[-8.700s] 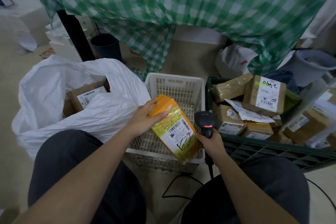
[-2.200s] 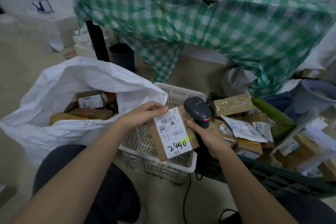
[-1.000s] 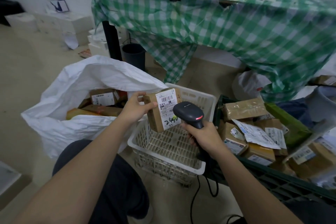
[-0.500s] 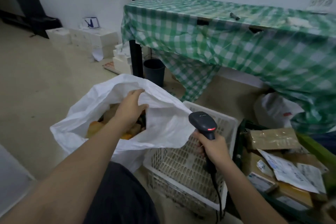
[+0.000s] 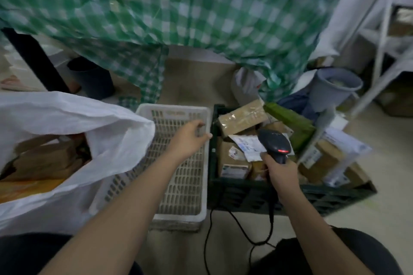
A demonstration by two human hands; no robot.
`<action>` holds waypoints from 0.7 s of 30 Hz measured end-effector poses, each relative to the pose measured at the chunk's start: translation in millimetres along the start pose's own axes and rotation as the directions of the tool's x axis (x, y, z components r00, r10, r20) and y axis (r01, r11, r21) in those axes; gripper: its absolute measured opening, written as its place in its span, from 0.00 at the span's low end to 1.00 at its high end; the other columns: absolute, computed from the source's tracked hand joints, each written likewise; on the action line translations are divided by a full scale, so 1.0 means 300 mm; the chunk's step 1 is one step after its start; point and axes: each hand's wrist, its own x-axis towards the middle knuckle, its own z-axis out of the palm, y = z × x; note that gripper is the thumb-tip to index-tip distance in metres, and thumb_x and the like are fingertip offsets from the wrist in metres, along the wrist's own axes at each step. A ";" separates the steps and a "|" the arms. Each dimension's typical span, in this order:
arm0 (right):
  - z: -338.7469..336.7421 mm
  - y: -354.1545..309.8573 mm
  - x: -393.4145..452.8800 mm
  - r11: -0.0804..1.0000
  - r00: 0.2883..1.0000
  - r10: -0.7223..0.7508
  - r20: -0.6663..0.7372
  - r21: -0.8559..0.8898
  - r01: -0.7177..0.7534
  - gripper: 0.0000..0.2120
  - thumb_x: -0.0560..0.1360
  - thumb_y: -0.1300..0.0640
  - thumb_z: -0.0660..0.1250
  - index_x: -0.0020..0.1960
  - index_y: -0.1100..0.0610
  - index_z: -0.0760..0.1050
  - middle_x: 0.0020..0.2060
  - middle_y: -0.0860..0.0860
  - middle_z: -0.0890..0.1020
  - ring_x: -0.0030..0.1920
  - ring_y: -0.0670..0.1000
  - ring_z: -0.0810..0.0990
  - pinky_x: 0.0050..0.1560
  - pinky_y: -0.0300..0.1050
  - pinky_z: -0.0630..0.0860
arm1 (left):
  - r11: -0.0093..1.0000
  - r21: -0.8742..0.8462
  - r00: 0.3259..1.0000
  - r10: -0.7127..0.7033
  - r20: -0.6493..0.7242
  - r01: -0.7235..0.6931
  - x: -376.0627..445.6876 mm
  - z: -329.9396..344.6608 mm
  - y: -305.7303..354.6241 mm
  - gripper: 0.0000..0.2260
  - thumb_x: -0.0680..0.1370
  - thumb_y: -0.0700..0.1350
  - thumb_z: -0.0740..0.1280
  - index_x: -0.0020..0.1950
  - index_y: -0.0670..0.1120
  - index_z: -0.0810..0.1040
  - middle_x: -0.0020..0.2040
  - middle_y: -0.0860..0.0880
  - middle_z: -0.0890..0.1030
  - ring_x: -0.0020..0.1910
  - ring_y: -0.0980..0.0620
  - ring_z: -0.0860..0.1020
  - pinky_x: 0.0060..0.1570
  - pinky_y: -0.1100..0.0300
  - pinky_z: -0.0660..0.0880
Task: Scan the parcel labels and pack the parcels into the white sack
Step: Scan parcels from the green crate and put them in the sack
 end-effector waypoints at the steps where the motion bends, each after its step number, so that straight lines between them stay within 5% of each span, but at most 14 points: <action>1: -0.027 0.004 0.030 1.000 1.000 0.010 -0.018 0.012 -0.010 0.11 0.74 0.59 0.71 0.37 0.60 0.72 0.34 0.60 0.74 0.34 0.56 0.74 0.36 0.48 0.70 | 1.000 0.013 1.000 -0.005 0.026 0.005 0.025 0.059 0.027 0.22 0.77 0.50 0.69 0.69 0.46 0.72 0.67 0.48 0.75 0.65 0.49 0.73 0.63 0.52 0.71; 7: -0.120 0.050 0.193 0.999 0.996 0.041 -0.081 0.018 -0.039 0.07 0.74 0.58 0.70 0.40 0.57 0.73 0.32 0.57 0.76 0.32 0.55 0.75 0.37 0.49 0.71 | 0.995 0.018 0.962 -0.098 0.256 0.097 0.176 0.338 0.086 0.24 0.75 0.52 0.71 0.68 0.46 0.72 0.61 0.49 0.79 0.54 0.51 0.79 0.53 0.54 0.77; 11: -0.133 0.097 0.273 0.999 0.993 0.050 -0.103 -0.015 -0.052 0.08 0.73 0.56 0.70 0.39 0.57 0.72 0.33 0.57 0.76 0.35 0.55 0.75 0.39 0.49 0.70 | 0.969 0.192 0.970 -0.185 0.158 0.154 0.245 0.449 0.055 0.27 0.74 0.61 0.68 0.66 0.49 0.69 0.60 0.47 0.79 0.56 0.43 0.77 0.53 0.48 0.77; 13: -0.122 0.110 0.296 0.999 0.993 0.028 -0.113 -0.034 -0.032 0.09 0.72 0.56 0.70 0.37 0.57 0.72 0.31 0.56 0.75 0.35 0.55 0.74 0.40 0.48 0.69 | 0.970 0.198 0.984 -0.161 0.076 0.144 0.258 0.488 0.052 0.24 0.75 0.57 0.69 0.66 0.49 0.68 0.59 0.47 0.80 0.56 0.43 0.78 0.56 0.48 0.75; 17: -0.094 0.122 0.299 0.998 0.993 0.006 -0.121 -0.057 -0.013 0.14 0.73 0.57 0.70 0.33 0.55 0.69 0.27 0.51 0.73 0.31 0.50 0.71 0.36 0.45 0.66 | 0.995 -0.023 0.994 -0.099 -0.050 0.098 0.252 0.507 0.062 0.27 0.75 0.44 0.71 0.71 0.51 0.64 0.58 0.48 0.80 0.58 0.45 0.78 0.58 0.46 0.74; 21: -0.064 0.114 0.271 0.997 0.985 -0.073 -0.154 -0.043 0.067 0.09 0.73 0.55 0.70 0.36 0.53 0.72 0.30 0.49 0.77 0.34 0.50 0.75 0.37 0.44 0.69 | 0.953 -0.294 0.988 -0.112 -0.102 0.078 0.212 0.440 0.064 0.34 0.76 0.39 0.70 0.75 0.56 0.57 0.46 0.50 0.82 0.47 0.50 0.81 0.49 0.47 0.79</action>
